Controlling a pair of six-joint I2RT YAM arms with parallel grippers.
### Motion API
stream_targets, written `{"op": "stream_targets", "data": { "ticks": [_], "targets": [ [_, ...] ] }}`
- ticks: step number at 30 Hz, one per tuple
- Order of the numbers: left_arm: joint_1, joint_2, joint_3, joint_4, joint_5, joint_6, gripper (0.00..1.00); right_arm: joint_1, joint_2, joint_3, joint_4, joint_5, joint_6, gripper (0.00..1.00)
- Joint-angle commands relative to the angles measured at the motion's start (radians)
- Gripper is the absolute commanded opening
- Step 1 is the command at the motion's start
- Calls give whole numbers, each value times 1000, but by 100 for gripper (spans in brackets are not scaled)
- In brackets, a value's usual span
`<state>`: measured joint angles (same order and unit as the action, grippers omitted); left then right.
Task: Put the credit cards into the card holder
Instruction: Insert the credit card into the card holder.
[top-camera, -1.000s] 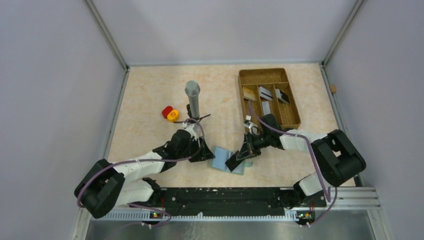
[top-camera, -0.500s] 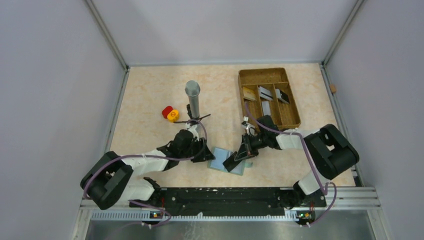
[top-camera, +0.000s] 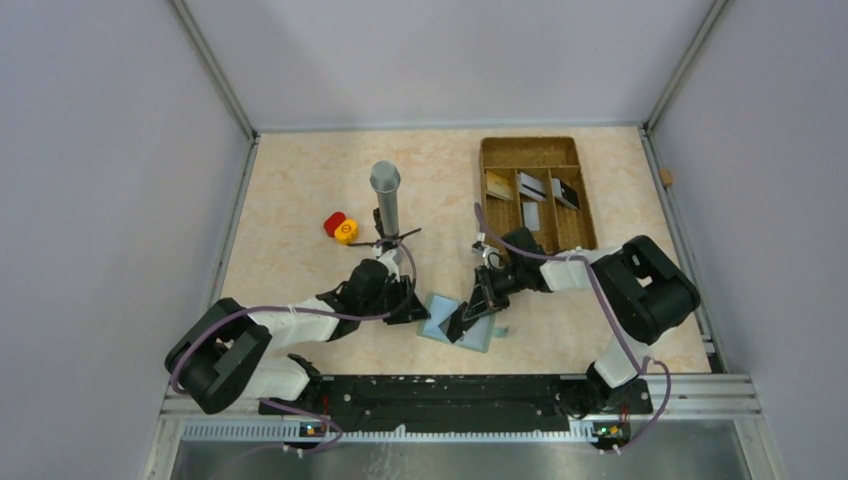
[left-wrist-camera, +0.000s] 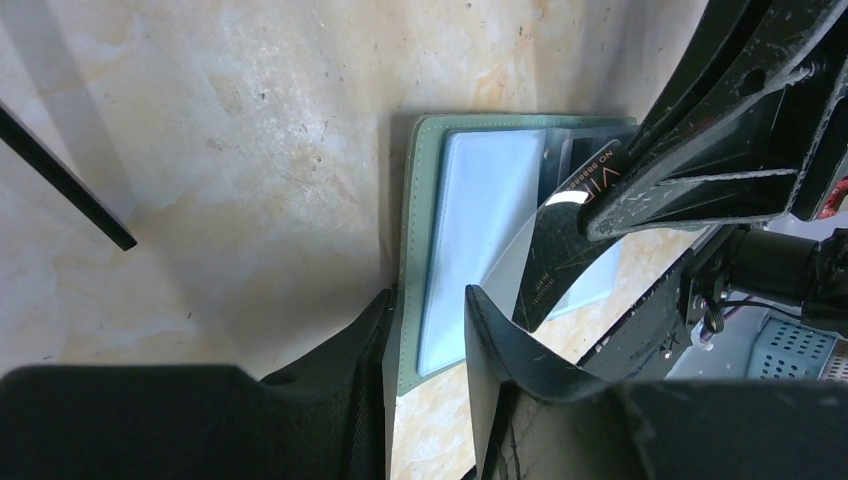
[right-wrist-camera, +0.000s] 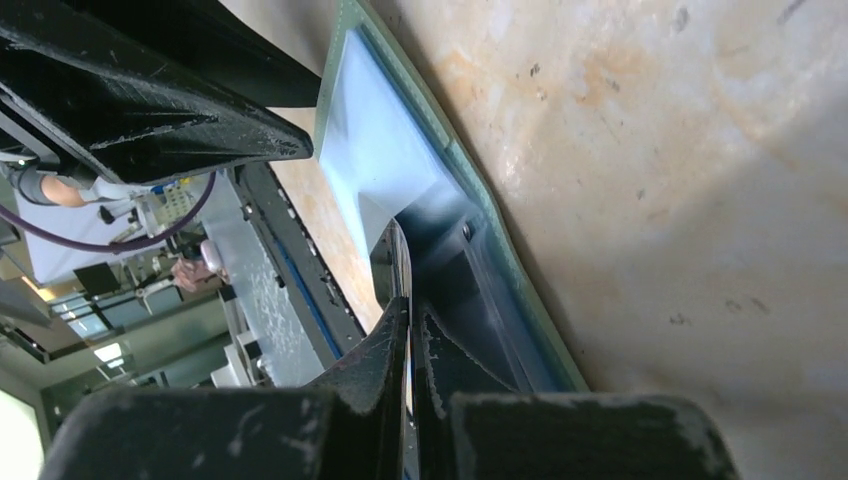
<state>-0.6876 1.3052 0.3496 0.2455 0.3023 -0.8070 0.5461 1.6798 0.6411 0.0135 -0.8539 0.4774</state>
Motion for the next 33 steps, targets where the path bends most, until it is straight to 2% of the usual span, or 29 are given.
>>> {"op": "stream_targets", "data": {
  "ticks": [1, 7, 11, 16, 21, 30, 33],
  "targets": [
    [-10, 20, 17, 15, 6, 33, 34, 32, 73, 44, -176, 92, -28, 0],
    [-10, 17, 24, 11, 8, 39, 32, 44, 91, 90, -236, 150, -33, 1],
    [-12, 14, 25, 3, 0, 44, 24, 46, 52, 109, -274, 194, -34, 15],
    [-13, 10, 14, 2, -9, 35, 7, 46, -49, 141, -327, 257, -19, 42],
    [-26, -7, -25, 49, -10, -16, 0, 48, -179, 116, -335, 339, 37, 59],
    [-62, -55, -50, 79, -41, -62, 0, 53, -411, 83, -408, 544, 99, 64],
    [-64, -69, -44, 74, -43, -64, 5, 58, -457, 83, -456, 593, 128, 64]
  ]
}}
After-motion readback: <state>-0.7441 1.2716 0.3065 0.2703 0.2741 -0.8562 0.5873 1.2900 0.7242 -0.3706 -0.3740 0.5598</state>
